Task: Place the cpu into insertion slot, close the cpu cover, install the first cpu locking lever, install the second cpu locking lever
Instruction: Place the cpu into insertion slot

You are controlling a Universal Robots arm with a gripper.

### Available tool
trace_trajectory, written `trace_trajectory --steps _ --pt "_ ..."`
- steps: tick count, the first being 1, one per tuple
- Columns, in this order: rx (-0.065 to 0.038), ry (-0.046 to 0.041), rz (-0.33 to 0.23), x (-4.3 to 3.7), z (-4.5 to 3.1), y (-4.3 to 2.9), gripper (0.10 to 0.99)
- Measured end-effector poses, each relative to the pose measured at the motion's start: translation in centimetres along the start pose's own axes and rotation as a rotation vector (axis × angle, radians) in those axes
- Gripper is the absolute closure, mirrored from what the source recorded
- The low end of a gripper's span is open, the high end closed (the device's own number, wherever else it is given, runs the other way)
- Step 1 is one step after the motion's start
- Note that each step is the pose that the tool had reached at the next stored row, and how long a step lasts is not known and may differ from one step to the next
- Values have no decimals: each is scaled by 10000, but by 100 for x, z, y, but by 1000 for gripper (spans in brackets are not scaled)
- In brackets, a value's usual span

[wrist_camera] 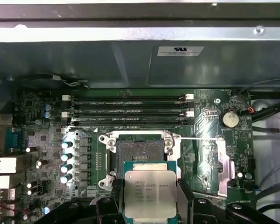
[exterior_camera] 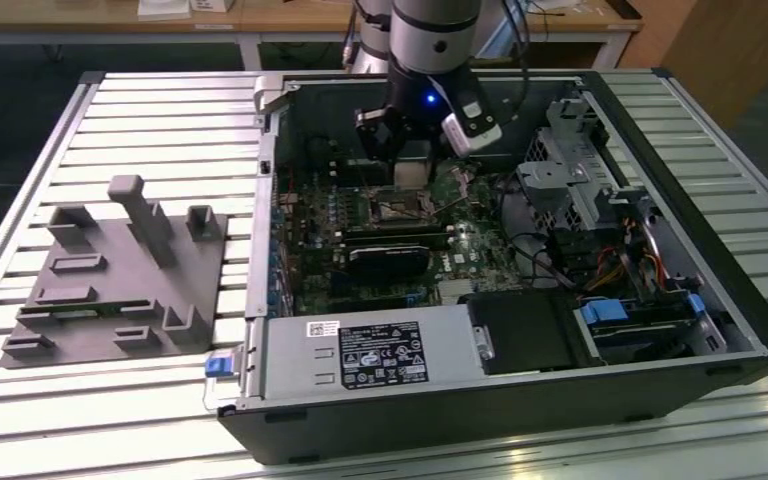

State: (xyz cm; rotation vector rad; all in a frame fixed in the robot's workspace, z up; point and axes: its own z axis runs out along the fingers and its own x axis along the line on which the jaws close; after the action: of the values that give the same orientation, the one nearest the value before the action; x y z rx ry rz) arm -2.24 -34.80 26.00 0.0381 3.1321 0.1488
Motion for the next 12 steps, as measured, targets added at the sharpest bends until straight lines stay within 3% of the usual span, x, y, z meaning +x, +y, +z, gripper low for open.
trace_trajectory --steps 6,12 --pt "12 -2 1 4 111 7 545" --pt "113 -13 -2 36 209 36 545"
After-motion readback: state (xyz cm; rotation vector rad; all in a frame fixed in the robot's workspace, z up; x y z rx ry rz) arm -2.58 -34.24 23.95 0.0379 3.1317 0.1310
